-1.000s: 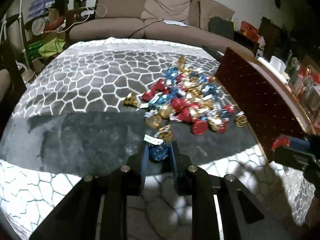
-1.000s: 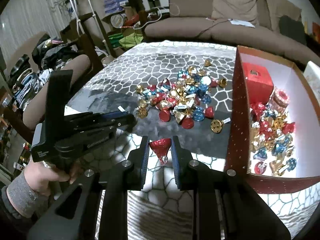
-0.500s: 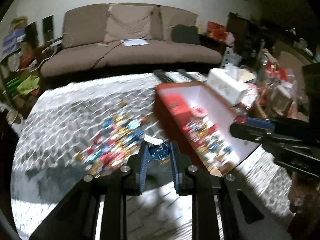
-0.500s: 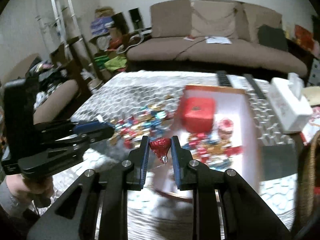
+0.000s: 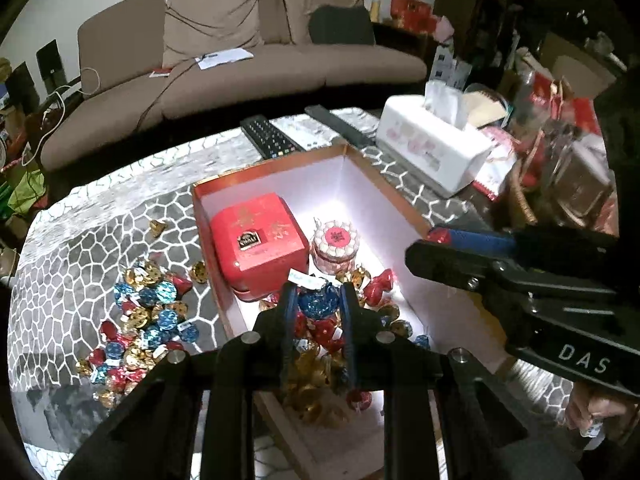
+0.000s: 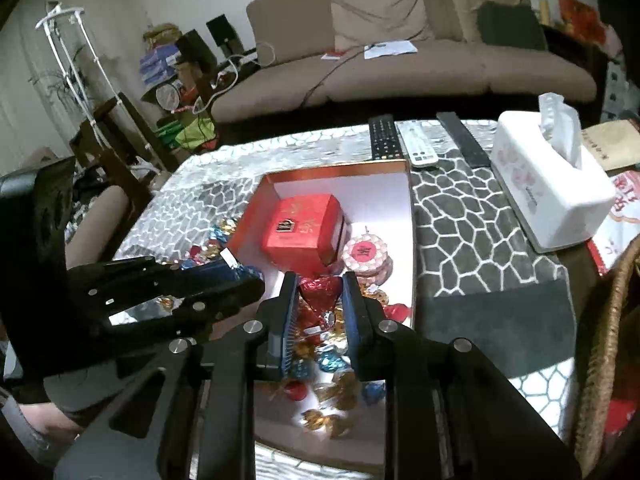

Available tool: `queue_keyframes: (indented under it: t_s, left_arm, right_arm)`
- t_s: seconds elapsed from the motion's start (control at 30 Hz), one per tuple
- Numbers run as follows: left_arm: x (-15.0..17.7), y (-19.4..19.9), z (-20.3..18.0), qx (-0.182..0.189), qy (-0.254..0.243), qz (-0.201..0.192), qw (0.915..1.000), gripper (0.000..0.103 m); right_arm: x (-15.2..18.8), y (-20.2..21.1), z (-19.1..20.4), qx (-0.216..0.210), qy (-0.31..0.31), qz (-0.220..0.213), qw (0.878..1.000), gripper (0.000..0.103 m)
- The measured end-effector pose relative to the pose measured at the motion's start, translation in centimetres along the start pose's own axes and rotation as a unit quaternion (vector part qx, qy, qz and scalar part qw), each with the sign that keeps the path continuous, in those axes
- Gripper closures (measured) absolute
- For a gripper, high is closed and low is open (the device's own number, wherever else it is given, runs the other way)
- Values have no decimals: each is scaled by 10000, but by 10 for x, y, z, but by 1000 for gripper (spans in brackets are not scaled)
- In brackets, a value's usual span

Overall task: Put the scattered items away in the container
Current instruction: 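Carry both chocolates over the white box and open both grippers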

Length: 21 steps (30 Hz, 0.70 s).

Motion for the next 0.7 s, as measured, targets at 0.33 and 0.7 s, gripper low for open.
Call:
queue_keyframes:
  t_s: [0.33,0.7]
  left_arm:
    - [12,-18,-3,-267,-341,159,9989,81]
    - [4,-37,5,-497,-419,209,9977,81]
  right_arm:
    - [6,-28,-4,33,78,150,9999,82]
    - [11,-42,-10,284,101,353,9989,82]
Point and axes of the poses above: each gripper's, at about its wrist camera, not at the fingertips, and y roughly against the way its jaws point, z to its left, x to its underside, the point moved 2 cm from there along -y, roughly the way its jaws point, and after that the axes turned 13 degrees about y, right-handed, at the moved point
